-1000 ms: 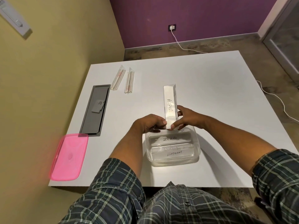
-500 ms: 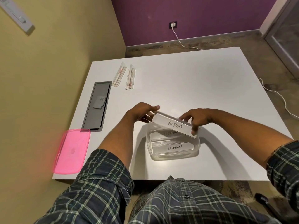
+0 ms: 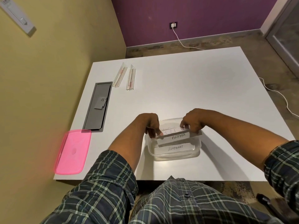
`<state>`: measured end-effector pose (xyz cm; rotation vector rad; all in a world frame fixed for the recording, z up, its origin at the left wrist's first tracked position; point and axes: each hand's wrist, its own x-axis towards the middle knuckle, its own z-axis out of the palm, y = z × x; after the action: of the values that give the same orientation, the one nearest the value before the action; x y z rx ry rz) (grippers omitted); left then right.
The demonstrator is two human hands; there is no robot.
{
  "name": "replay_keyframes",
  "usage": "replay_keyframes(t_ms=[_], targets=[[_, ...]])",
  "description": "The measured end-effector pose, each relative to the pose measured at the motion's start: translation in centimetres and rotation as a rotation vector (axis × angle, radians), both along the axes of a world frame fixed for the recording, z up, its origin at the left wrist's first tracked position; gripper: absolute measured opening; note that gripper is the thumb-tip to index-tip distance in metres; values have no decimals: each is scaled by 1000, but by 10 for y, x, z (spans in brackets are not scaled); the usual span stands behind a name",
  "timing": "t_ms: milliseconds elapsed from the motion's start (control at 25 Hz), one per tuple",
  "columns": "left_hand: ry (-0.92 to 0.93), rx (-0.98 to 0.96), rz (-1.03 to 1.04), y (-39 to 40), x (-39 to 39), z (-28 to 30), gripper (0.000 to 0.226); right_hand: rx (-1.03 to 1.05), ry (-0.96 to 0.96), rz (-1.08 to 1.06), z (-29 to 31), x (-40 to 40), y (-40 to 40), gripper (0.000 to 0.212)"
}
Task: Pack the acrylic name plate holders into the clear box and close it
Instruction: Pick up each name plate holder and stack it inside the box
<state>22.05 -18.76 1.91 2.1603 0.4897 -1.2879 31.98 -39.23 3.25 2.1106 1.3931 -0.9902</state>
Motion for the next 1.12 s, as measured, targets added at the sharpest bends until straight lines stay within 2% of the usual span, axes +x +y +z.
replay_keyframes(t_ms=[160,280,440,520,720,880,1000,1120], targets=[[-13,41,-60,-7,1,-9,51,-44,0,54,-3,-12,9,64],[-44,76,-86,-9,-3,-17,44,-26,3,72,-11,-21,14,63],[-66,79,-106,-13,-10,-26,42,-22,32,90,-25,-30,12,49],[-79,125,-182,-18,-13,-30,41,-31,63,94,-31,-32,10,45],[-143,238,-336,-28,-18,-28,17,-44,-19,251,-46,-30,3,35],[-154,261,-329,-30,-16,-33,27,-33,-65,301,-51,-29,2,31],[-4,137,-206,-23,-11,-34,24,-73,-31,306,-49,-27,10,36],[165,-5,-139,-18,8,-22,28,-64,74,191,-43,-18,22,59]])
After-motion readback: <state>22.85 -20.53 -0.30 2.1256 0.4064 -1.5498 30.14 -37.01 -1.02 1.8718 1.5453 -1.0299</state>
